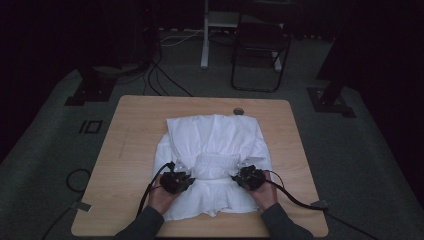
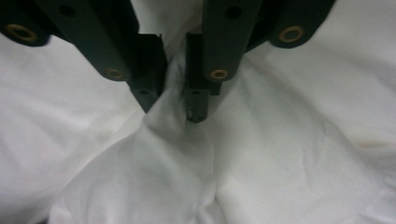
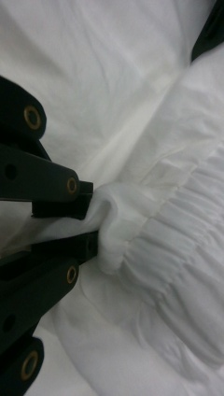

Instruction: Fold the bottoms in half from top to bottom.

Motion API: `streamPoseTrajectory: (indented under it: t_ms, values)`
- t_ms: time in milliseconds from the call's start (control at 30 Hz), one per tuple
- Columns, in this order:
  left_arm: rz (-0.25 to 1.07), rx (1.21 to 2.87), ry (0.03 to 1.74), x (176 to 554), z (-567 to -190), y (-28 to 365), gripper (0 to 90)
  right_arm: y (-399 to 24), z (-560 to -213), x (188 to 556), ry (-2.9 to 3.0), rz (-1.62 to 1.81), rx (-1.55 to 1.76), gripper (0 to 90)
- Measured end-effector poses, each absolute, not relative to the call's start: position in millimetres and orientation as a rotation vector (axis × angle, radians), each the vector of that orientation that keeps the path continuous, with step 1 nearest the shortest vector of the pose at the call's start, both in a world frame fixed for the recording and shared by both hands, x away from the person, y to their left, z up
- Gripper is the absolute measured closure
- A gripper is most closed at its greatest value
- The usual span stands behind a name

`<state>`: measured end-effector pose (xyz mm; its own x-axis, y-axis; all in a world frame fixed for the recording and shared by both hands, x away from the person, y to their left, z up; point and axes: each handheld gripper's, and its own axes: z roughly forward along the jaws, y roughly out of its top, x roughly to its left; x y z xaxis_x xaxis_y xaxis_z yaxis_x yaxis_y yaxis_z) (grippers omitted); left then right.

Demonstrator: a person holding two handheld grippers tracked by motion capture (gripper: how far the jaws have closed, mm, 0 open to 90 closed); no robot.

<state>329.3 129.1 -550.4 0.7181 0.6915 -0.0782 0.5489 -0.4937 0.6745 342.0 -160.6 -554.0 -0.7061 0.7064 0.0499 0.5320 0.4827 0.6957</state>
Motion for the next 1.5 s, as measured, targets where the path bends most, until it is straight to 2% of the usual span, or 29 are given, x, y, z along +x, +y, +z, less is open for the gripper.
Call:
streamPoseTrajectory:
  t_ms: [67, 100, 133, 233, 333, 367, 400, 467, 500, 567, 700, 833, 1033, 1300, 1500]
  values:
    - [0.245, 2.221, 0.940, 329.5, -547.2, 129.6, 66.4, -161.6, -554.3, 343.0, 2.488, 1.054, 1.076, 80.5]
    - [0.255, 2.205, 0.926, 326.7, -540.5, 130.3, 66.4, -162.8, -552.7, 343.8, 2.496, 1.065, 1.091, 73.8]
    - [0.261, 2.195, 0.915, 324.9, -534.8, 131.6, 60.6, -164.9, -549.0, 343.4, 2.509, 1.079, 1.084, 62.3]
    - [0.281, 2.124, 0.909, 321.3, -513.1, 139.8, 55.1, -171.7, -538.0, 336.8, 2.512, 1.120, 1.037, 48.7]
    - [0.334, 2.077, 0.908, 327.5, -494.1, 144.3, 53.9, -188.5, -520.3, 330.6, 2.453, 1.246, 1.039, 46.2]
    - [0.341, 2.069, 0.918, 332.2, -490.6, 144.3, 57.8, -194.3, -515.4, 331.3, 2.421, 1.276, 1.051, 52.6]
    - [0.351, 2.074, 0.923, 338.2, -488.6, 143.3, 64.1, -199.5, -511.2, 332.8, 2.388, 1.289, 1.072, 64.1]
    - [0.345, 2.084, 0.949, 351.2, -489.5, 138.9, 84.9, -207.7, -506.7, 340.2, 2.342, 1.320, 1.147, 80.8]
    - [0.336, 2.088, 0.962, 356.3, -491.2, 136.4, 90.0, -208.9, -506.5, 344.8, 2.320, 1.311, 1.179, 85.7]
    - [0.338, 2.125, 0.993, 370.7, -500.1, 126.3, 90.0, -205.5, -510.9, 356.5, 2.302, 1.214, 1.209, 87.8]
    - [0.278, 2.159, 1.047, 389.9, -522.3, 114.4, 89.9, -195.6, -532.6, 384.7, 2.316, 1.114, 1.323, 88.2]
    - [0.252, 2.186, 1.051, 393.8, -540.1, 106.7, 87.3, -186.1, -553.2, 398.1, 2.374, 1.074, 1.346, 84.0]
    - [0.248, 2.117, 0.978, 366.5, -535.3, 108.5, 80.6, -191.0, -542.6, 381.2, 2.373, 1.263, 1.218, 76.9]
    - [0.194, 2.154, 0.773, 315.2, -537.3, 115.4, 75.7, -196.4, -528.3, 341.1, 2.453, 1.468, 0.904, 71.0]
    - [0.240, 2.112, 0.803, 313.3, -529.9, 125.5, 71.4, -206.2, -515.6, 327.6, 2.392, 1.534, 0.880, 67.4]
